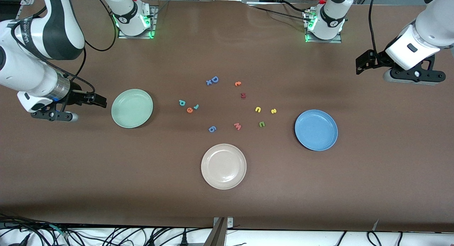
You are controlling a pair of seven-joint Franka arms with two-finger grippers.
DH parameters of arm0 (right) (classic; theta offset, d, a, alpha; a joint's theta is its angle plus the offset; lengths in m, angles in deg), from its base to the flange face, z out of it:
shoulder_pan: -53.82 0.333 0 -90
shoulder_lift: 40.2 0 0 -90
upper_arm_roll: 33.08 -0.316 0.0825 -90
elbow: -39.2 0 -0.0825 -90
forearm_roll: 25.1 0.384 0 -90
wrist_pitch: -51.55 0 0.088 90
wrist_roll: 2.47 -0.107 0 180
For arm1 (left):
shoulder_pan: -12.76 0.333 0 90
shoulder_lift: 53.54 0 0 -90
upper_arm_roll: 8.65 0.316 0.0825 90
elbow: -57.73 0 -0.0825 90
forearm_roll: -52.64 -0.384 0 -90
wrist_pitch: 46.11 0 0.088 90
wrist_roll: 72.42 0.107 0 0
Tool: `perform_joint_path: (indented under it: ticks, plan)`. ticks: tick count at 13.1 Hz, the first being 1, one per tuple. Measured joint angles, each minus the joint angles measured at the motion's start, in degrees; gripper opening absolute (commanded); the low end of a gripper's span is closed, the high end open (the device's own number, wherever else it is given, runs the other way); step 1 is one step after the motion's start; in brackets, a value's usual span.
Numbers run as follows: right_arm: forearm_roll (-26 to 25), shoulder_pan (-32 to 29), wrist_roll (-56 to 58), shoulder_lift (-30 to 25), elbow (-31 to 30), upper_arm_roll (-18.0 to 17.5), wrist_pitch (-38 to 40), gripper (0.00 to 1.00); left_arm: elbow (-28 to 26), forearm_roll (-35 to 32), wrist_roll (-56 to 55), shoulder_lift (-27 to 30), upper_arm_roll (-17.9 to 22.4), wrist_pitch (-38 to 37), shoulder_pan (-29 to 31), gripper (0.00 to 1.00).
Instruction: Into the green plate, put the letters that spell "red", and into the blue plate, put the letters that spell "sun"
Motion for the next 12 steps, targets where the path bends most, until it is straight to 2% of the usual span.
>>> perform_joint_path:
  ticks: [12]
  plan:
    - [0.0,0.2,0.0,0.3,-0.1,-0.1,1.0,1.0,0.1,0.0,0.0,0.0,-0.1,-0.7,0.0,1.0]
